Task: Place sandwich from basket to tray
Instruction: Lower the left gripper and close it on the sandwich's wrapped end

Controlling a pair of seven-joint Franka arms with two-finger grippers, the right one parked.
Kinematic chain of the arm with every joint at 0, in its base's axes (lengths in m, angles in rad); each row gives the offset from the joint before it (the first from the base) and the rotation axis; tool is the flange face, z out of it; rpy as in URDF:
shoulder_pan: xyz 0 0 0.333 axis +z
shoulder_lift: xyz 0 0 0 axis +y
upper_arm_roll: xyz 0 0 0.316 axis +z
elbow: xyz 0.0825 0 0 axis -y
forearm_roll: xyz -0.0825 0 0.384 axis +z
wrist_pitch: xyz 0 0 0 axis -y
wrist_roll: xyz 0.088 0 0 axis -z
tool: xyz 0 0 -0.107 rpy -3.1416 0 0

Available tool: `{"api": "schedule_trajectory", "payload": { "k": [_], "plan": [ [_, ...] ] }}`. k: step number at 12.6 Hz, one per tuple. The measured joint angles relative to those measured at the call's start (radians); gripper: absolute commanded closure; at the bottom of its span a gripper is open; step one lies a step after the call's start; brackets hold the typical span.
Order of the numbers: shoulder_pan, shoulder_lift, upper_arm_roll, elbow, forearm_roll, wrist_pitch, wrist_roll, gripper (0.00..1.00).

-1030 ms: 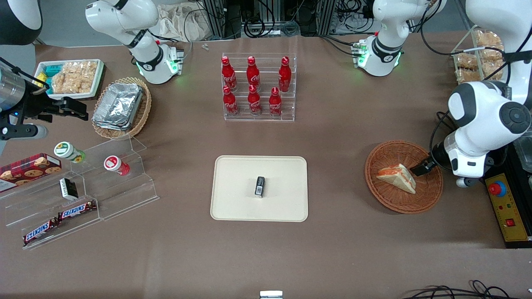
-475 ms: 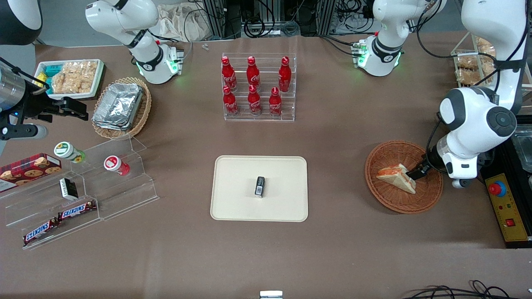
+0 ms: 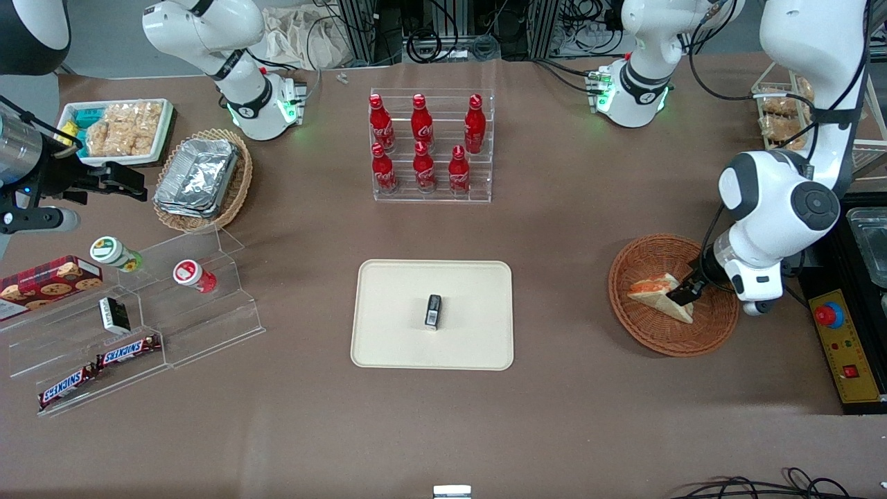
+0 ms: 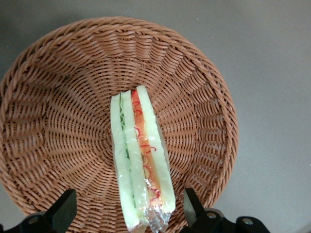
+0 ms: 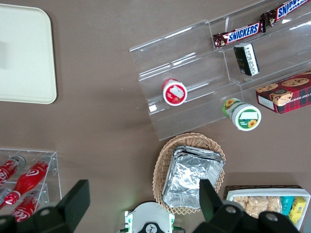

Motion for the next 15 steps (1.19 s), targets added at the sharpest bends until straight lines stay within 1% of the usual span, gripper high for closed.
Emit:
{"api": "schedule_trajectory", "payload": {
  "k": [9, 10, 11, 13, 14, 15],
  "plan": [
    [-0.023, 0.051, -0.001, -0.003, 0.001, 0.062, -0.077, 0.01],
    [-0.024, 0.057, -0.001, -0.005, 0.002, 0.068, -0.078, 0.09],
    [-0.024, 0.062, -0.001, -0.005, 0.002, 0.073, -0.079, 0.2],
    [-0.027, 0.064, -0.001, -0.005, 0.002, 0.074, -0.083, 0.62],
    [-0.028, 0.064, -0.001, -0.005, 0.002, 0.075, -0.096, 0.72],
    [-0.028, 0.064, -0.001, -0.005, 0.003, 0.074, -0.108, 0.8]
  ]
}}
